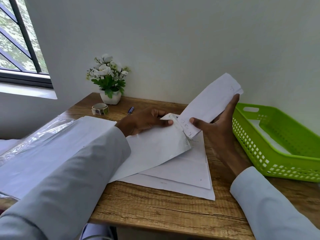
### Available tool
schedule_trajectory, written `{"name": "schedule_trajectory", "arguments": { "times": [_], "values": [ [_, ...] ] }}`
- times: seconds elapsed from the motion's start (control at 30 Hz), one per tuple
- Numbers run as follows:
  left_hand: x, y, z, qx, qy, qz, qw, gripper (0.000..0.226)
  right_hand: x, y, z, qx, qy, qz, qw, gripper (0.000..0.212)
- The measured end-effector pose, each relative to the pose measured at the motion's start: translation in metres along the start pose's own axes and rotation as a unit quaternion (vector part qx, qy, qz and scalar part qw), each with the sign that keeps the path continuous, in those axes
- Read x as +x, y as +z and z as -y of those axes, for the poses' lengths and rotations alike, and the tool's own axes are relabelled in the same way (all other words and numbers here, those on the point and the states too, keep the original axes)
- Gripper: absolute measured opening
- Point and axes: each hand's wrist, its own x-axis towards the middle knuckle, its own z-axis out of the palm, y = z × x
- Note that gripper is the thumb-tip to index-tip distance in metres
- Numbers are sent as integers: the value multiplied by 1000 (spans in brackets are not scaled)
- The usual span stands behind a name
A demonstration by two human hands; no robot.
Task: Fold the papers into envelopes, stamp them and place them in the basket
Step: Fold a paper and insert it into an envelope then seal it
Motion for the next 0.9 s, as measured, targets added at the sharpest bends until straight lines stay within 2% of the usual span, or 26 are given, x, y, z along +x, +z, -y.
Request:
{"name": "schedule_trajectory", "arguments": {
  "times": [0.23,0.3,0.4,0.57,0.63,0.73,0.83,0.9],
  "values": [
    [-3,-1,-1,-50,-8,41,998,35,8,-9,-8,116,103,11,988,127],
    [-3,0,-3,-65,-4,46,997,34,8,-9,-8,134,124,0,983,130],
    [-2,0,-5,-74,3,43,996,29,5,-5,-7,107,120,-29,987,145],
    [-4,-2,-3,-64,-22,49,996,33,-4,6,-4,39,67,-47,996,134],
    [-5,-1,-2,-59,-28,50,997,29,-4,8,-5,39,55,-68,995,129],
    [-4,0,1,-47,-24,31,998,20,-3,10,-6,46,57,-82,994,128],
    [-1,0,5,-57,-22,20,998,35,-3,9,-9,39,58,-78,994,130],
    [-2,0,6,-72,-26,18,997,32,-4,8,-12,53,77,-67,993,131]
  ]
}}
